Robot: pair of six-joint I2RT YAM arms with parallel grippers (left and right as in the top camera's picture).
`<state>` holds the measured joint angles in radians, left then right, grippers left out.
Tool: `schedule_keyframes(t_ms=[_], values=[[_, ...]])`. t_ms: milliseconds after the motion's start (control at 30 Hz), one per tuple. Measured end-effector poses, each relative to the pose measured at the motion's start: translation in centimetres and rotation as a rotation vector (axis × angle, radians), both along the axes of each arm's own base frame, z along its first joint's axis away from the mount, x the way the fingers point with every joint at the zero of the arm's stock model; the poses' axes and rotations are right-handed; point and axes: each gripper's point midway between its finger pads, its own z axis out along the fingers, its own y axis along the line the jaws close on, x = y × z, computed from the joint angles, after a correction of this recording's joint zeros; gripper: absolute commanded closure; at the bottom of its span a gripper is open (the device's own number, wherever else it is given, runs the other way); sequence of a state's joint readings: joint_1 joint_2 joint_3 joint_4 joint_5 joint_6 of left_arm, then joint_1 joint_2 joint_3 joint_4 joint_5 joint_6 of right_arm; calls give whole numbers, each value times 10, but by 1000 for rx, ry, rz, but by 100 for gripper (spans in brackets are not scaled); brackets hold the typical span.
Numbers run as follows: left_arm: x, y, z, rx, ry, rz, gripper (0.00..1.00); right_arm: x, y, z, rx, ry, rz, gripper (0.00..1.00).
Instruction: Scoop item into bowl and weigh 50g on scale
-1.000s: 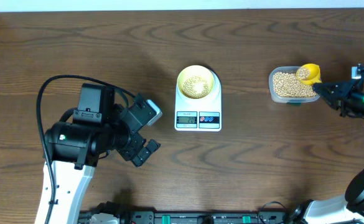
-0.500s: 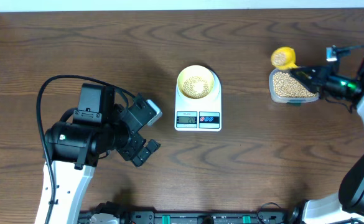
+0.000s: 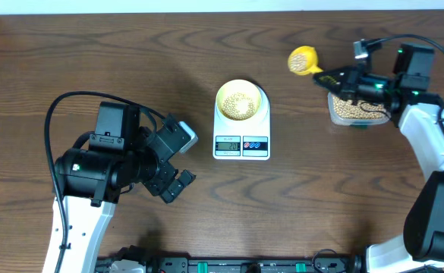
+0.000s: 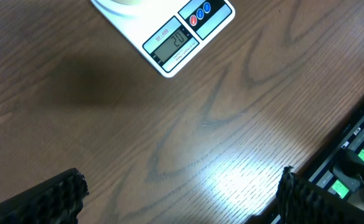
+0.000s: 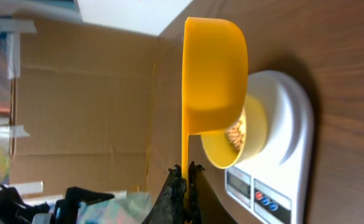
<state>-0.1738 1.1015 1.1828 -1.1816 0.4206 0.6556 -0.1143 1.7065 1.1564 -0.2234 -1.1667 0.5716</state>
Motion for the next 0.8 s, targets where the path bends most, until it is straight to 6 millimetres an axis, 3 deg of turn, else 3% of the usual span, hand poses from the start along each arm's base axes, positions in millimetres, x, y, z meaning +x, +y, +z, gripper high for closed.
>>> schedule_keyframes(t_ms=[400,800], values=[[0,0,0,0,0,0,0,-12,53,-9,-77,-54,107,99],[0,0,0,0,0,0,0,-21,95,-23,-237,-228,210,99]])
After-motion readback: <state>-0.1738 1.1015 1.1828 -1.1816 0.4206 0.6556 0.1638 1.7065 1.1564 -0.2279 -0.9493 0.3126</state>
